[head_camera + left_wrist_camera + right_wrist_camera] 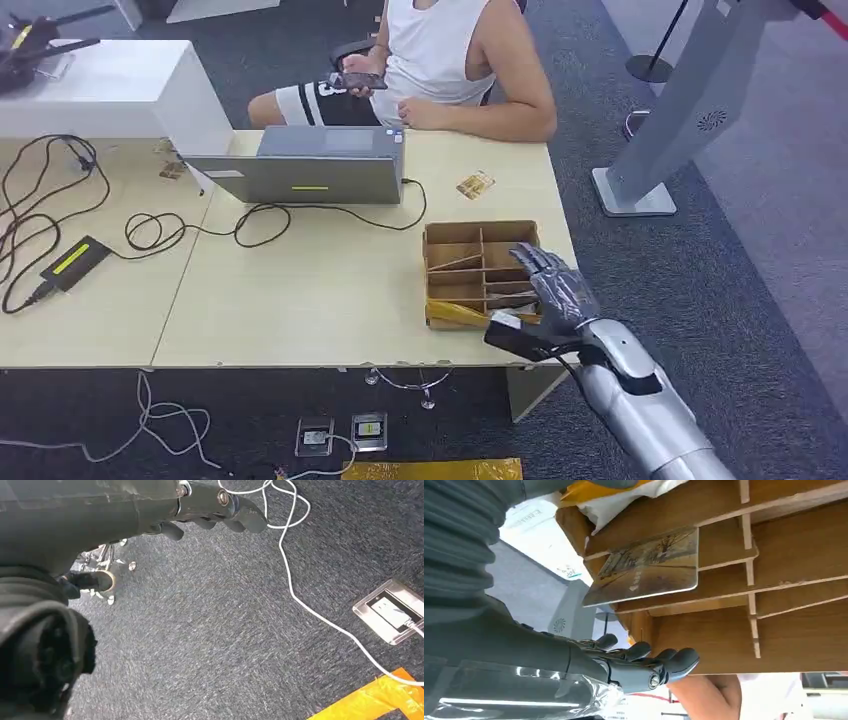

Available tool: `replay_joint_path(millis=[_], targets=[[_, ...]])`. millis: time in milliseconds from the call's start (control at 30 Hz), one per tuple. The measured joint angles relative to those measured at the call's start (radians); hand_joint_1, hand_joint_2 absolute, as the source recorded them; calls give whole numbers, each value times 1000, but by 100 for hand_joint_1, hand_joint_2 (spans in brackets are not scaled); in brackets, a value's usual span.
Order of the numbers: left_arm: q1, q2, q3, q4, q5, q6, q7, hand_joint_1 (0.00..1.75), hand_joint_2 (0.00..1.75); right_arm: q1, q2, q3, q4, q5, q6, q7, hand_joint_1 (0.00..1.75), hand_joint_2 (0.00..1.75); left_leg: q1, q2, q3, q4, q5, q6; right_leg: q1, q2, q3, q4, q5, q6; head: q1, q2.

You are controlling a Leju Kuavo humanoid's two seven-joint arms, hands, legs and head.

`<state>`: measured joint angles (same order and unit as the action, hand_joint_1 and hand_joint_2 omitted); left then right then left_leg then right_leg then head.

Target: Pass the card to the sensor for recognition and then transmit it.

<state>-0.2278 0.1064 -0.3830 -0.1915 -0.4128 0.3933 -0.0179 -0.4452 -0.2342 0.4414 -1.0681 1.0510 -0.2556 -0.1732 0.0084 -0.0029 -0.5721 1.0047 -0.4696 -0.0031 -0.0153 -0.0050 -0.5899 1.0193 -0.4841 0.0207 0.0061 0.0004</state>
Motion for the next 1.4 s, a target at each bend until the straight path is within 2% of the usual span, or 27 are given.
replay_joint_path(millis=[33,67,133,167,533,633,767,867,1100,1400], targets=[[0,0,0,0,0,0,0,0,0,0,0,-1,3,-1,1,0,42,175,0,0,0,0,0,0,0,0,0,0,0,0,0,0],[0,0,0,0,0,0,0,0,0,-1,1,-3,5,-2,2,0,147,175,0,0,0,0,0,0,0,0,0,0,0,0,0,0],[-1,0,0,0,-2,-2,0,0,0,-2,1,-6,9,-6,3,2,169,175,0,0,0,0,0,0,0,0,0,0,0,0,0,0],[-1,0,0,0,-3,-3,0,0,0,-2,1,-7,11,-11,4,2,175,175,0,0,0,0,0,0,0,0,0,0,0,0,0,0],[-4,0,0,0,-10,-9,0,0,0,-6,2,-22,21,-31,-1,0,175,175,0,0,0,0,0,0,0,0,0,0,0,0,0,0],[-4,0,0,0,-10,-9,0,0,0,-8,2,-22,21,-32,-1,0,162,175,0,0,0,0,0,0,0,0,0,0,0,0,0,0],[-5,0,0,0,-10,-9,0,0,0,-12,3,-23,26,-32,-2,-2,168,175,0,0,0,0,0,0,0,0,0,0,0,0,0,0],[-5,0,0,0,-11,-9,0,0,0,-14,3,-23,30,-32,-3,-2,164,175,0,0,0,0,0,0,0,0,0,0,0,0,0,0],[-6,0,0,0,-19,-10,0,0,0,-16,6,-24,40,-32,-14,0,175,175,0,0,0,0,0,0,0,0,0,0,0,0,0,0],[-11,0,0,0,-20,-15,0,0,0,-42,8,-48,64,-64,-40,-10,175,175,0,0,0,0,0,0,0,0,0,0,0,0,0,0]])
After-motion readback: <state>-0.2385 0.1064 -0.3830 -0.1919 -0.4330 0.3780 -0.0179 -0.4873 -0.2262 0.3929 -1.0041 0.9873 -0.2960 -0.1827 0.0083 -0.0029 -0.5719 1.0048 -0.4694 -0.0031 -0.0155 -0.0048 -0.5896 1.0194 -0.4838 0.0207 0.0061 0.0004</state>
